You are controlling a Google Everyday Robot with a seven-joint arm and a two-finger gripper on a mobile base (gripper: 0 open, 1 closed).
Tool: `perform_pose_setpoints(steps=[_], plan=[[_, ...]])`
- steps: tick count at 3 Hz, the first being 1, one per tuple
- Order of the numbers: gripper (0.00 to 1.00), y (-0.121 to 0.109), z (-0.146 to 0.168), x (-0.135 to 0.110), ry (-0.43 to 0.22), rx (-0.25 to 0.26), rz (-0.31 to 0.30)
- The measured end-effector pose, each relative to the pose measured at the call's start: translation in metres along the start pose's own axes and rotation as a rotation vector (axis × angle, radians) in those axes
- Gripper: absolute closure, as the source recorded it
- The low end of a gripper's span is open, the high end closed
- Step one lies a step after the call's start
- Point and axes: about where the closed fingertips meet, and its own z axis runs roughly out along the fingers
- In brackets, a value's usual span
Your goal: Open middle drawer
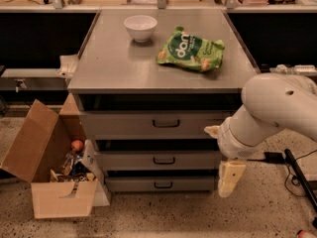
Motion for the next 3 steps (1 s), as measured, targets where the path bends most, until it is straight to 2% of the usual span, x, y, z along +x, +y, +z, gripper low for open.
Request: perform_pose_setpoints(steps=[1, 2, 3], plan=[[0.0, -0.004, 0.049, 0.023, 0.028, 0.001, -0.055], [0.0, -0.012, 0.093, 0.04, 0.011, -0.002, -0.079], [0.0, -0.012, 0.093, 0.04, 0.011, -0.002, -0.079]])
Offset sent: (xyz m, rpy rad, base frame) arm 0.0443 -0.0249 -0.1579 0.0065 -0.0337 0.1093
